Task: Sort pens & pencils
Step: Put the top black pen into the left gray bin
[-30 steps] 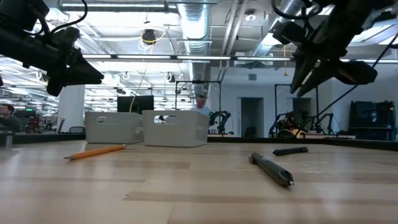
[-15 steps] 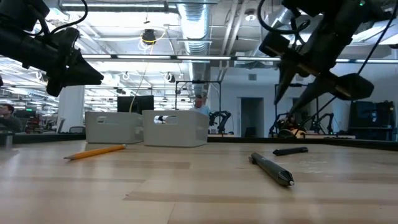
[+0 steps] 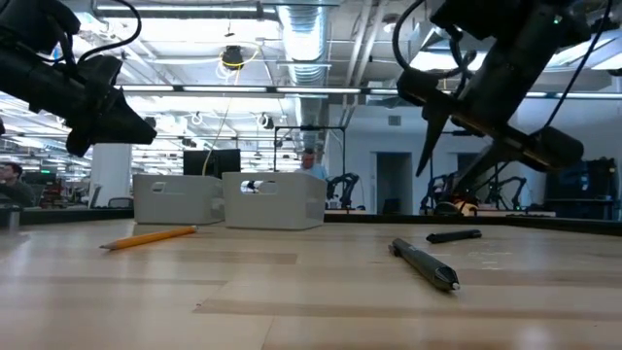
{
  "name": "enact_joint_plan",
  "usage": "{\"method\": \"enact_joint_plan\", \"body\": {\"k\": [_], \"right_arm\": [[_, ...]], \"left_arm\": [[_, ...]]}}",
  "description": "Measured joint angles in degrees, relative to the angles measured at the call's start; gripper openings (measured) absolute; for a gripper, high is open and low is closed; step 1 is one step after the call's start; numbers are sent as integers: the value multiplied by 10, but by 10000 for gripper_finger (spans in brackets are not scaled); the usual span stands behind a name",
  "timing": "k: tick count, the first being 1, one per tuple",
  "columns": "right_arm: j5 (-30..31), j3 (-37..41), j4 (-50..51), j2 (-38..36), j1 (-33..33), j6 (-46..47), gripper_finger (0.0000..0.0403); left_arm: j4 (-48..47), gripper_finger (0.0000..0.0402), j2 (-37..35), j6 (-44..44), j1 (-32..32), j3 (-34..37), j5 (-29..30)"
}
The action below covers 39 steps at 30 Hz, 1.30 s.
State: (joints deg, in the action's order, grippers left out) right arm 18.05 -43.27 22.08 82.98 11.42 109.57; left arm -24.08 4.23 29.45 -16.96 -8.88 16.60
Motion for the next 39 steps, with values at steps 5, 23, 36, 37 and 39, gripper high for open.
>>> {"method": "enact_joint_plan", "body": {"k": [5,23,36,37,39], "right_arm": [[-12,0,45,0,-15,7,217],[-55,0,105,6,-58,31,219],[-91,-4,74,90,-68,53,218],[-92,-7,78,93,-68,57,218],[-97,-17,94,99,-68,58,217]], "left_arm": [[0,73,0,-24,0,0,0],[0,73,0,-51,0,0,2],[7,73,0,-73,0,0,3],[7,73,0,-79,0,0,3],[7,73,0,-93,-1,0,3]]}}
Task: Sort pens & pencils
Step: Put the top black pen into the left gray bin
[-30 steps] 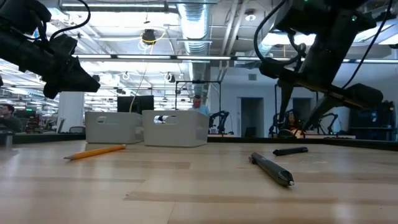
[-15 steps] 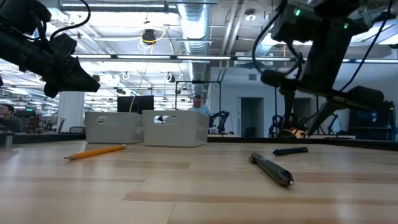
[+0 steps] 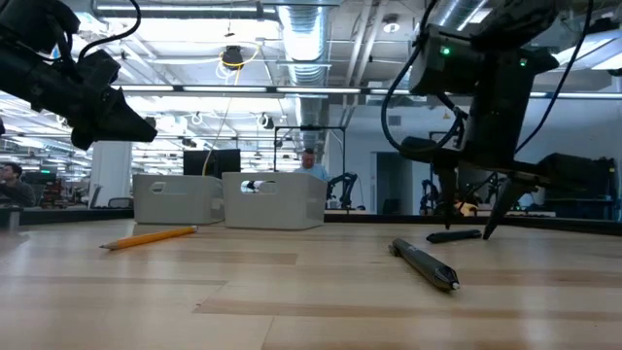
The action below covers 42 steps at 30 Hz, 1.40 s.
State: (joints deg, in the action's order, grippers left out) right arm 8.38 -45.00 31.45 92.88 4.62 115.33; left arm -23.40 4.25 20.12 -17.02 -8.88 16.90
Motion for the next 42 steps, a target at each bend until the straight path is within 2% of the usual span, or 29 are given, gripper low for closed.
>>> {"method": "enact_joint_plan", "body": {"k": [4,9,13,25,42], "right_arm": [[-12,-17,56,1,0,-3,217],[-57,-38,137,3,-9,-39,215],[-61,-45,172,5,-13,-48,216],[-85,-48,161,5,-14,-48,215],[-83,-47,127,45,-20,-57,213]], "left_arm": [[0,73,0,-14,0,0,0],[1,73,0,-15,0,0,0],[1,73,0,-15,0,0,0],[1,73,0,-15,0,0,0],[0,73,0,-15,0,0,0]]}}
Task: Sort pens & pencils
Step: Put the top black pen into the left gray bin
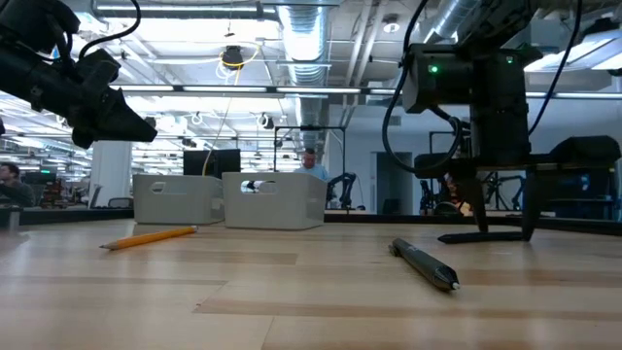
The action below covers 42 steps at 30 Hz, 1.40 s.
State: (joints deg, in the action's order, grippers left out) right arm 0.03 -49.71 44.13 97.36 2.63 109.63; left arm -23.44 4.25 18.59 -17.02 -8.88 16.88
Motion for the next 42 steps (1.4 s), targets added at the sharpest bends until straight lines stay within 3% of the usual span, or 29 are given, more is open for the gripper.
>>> {"method": "enact_joint_plan", "body": {"k": [34,42], "right_arm": [[15,-10,0,4,-4,-21,202],[17,-11,-1,4,-4,-21,164]], "left_arm": [[-1,73,0,0,0,0,0],[-1,73,0,0,0,0,0]]}}
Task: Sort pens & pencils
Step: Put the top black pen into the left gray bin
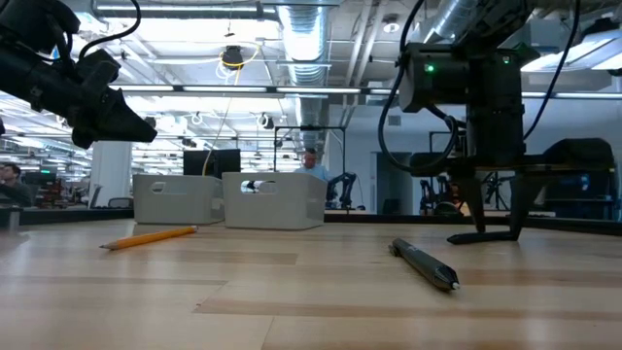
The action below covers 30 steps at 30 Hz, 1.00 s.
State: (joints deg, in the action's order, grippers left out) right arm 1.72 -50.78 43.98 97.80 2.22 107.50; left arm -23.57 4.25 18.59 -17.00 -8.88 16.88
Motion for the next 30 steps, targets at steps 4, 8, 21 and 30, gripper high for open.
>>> {"method": "enact_joint_plan", "body": {"k": [4,8,21,30], "right_arm": [[0,0,-2,0,0,-1,138],[1,0,-5,0,0,-3,117],[0,0,-12,0,-1,-24,90],[0,0,-13,0,-1,-31,74]], "left_arm": [[0,73,0,0,0,0,0],[0,73,0,0,0,0,0],[0,73,0,0,0,0,0],[0,73,0,0,0,0,0]]}}
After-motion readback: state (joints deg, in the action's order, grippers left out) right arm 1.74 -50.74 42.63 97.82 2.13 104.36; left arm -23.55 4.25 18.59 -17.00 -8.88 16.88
